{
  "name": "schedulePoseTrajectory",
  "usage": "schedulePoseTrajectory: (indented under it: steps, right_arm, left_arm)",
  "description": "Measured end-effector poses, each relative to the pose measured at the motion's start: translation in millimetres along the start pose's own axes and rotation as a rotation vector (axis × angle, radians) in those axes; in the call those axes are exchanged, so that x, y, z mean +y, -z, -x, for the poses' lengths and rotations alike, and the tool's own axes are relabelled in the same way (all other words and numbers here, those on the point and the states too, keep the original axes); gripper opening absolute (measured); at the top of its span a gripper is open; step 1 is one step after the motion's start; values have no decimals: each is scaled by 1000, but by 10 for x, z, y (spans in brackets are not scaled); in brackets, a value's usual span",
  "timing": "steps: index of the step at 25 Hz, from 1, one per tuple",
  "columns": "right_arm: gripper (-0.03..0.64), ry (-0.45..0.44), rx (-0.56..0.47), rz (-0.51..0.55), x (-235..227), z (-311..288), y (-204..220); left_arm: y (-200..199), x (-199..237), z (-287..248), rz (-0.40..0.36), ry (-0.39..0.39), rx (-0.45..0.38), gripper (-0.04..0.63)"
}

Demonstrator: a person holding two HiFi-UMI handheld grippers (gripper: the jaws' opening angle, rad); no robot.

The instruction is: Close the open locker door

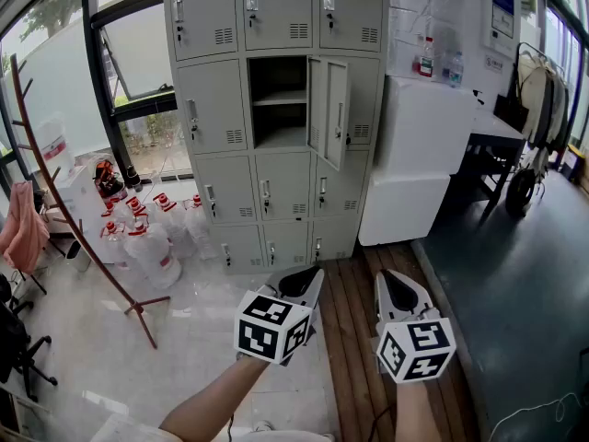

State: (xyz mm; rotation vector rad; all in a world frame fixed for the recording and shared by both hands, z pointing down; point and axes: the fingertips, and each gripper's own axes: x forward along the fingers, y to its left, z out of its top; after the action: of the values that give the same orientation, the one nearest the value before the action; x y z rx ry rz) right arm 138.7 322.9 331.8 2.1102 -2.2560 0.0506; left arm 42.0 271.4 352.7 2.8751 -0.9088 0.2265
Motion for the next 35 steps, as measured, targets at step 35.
schedulePoseTrajectory:
  steps: [35]
  right_arm:
    - [5, -46, 52, 2, -564, -1011, 163]
  left_arm:
    - [-151, 541, -1005, 35, -16, -14, 8]
